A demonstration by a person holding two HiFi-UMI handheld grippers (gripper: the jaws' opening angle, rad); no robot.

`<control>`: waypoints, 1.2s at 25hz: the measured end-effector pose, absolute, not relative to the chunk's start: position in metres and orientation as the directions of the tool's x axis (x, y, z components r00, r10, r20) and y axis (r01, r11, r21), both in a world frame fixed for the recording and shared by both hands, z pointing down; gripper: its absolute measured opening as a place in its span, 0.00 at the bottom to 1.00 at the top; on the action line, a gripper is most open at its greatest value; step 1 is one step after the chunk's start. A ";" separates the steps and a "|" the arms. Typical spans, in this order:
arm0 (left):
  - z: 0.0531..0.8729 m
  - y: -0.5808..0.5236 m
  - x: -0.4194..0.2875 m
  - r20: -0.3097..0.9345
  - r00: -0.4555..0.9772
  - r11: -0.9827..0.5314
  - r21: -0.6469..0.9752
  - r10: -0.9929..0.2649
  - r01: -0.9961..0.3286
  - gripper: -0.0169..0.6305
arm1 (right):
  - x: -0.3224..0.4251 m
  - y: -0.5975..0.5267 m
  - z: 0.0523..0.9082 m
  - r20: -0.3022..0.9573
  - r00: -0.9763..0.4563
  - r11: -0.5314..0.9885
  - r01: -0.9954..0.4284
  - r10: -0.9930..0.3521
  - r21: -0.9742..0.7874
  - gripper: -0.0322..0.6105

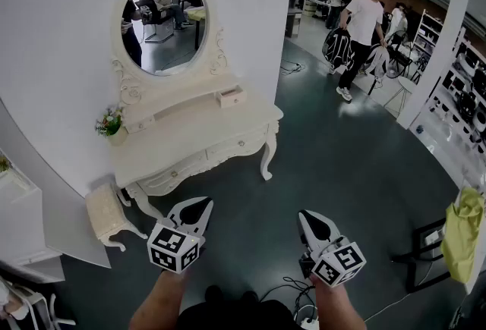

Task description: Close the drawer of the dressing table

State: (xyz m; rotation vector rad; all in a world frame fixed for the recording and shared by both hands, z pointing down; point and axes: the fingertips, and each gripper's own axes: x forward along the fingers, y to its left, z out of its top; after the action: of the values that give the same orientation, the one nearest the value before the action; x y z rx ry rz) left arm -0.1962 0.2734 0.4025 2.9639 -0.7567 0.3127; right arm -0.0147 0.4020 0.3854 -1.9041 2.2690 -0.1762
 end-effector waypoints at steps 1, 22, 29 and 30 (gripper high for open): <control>0.401 0.275 -0.199 0.206 0.861 -0.878 0.014 -0.466 -0.478 0.03 | -0.019 0.401 0.384 -0.058 -0.173 0.181 -0.963 -0.983 -0.200 0.06; 0.400 0.297 -0.199 0.204 0.853 -0.868 0.033 -0.479 -0.495 0.03 | -0.022 0.419 0.374 -0.080 -0.225 0.237 -0.951 -0.971 -0.197 0.07; 0.410 0.304 -0.184 0.219 0.852 -0.866 0.049 -0.476 -0.497 0.03 | -0.008 0.428 0.393 -0.052 -0.224 0.230 -0.945 -0.973 -0.233 0.07; 0.410 0.303 -0.181 0.218 0.853 -0.868 0.049 -0.474 -0.494 0.03 | -0.007 0.428 0.394 -0.050 -0.223 0.229 -0.945 -0.973 -0.235 0.07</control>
State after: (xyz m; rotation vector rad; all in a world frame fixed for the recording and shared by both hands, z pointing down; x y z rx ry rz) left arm -0.1812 0.3028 0.4100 2.9249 -0.7661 0.3034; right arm -0.0071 0.4276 0.3941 -1.8289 2.3099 -0.2290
